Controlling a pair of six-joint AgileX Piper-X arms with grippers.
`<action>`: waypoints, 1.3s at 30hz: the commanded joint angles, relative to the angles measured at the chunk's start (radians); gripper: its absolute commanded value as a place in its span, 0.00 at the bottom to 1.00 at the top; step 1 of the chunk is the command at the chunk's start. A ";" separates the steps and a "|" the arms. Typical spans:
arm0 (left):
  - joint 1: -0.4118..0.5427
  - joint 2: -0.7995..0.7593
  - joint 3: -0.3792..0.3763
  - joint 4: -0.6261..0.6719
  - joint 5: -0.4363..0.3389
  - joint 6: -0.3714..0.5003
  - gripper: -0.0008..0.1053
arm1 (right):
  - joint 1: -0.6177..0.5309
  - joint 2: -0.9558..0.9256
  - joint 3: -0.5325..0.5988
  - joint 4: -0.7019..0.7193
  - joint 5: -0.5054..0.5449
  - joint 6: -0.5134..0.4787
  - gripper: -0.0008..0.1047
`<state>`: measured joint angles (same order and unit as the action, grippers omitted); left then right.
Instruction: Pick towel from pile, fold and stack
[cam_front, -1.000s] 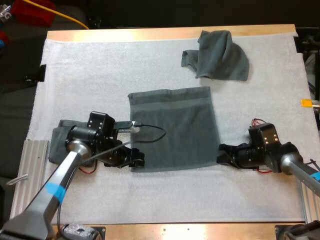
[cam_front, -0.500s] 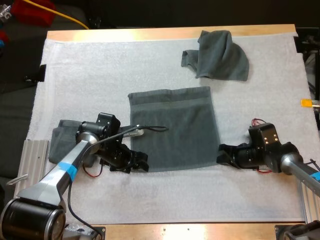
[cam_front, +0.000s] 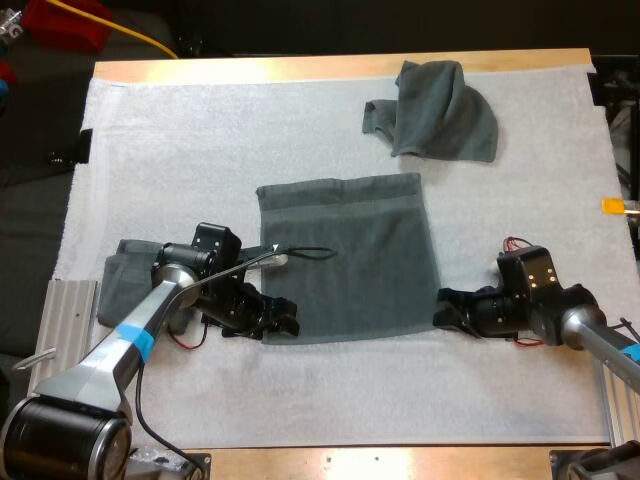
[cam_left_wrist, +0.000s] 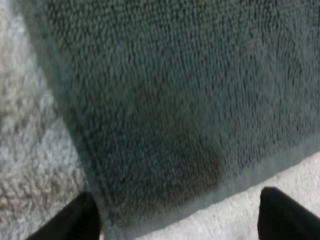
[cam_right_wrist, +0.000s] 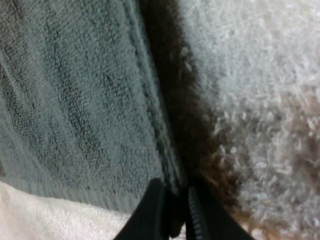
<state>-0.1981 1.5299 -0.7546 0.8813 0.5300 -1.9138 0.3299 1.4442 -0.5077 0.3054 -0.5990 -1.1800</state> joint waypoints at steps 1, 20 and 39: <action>-0.005 -0.001 -0.001 -0.003 -0.008 -0.018 0.61 | 0.002 0.003 0.000 0.007 -0.022 -0.011 0.01; -0.005 -0.001 -0.001 0.000 0.070 -0.049 0.53 | 0.002 0.003 0.000 0.008 -0.033 -0.011 0.01; -0.005 -0.001 -0.001 0.019 0.038 -0.002 0.01 | 0.002 -0.043 0.000 0.014 -0.033 0.007 0.01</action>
<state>-0.1981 1.5299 -0.7546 0.8865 0.5627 -1.9291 0.3299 1.4200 -0.5077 0.3163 -0.6090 -1.1711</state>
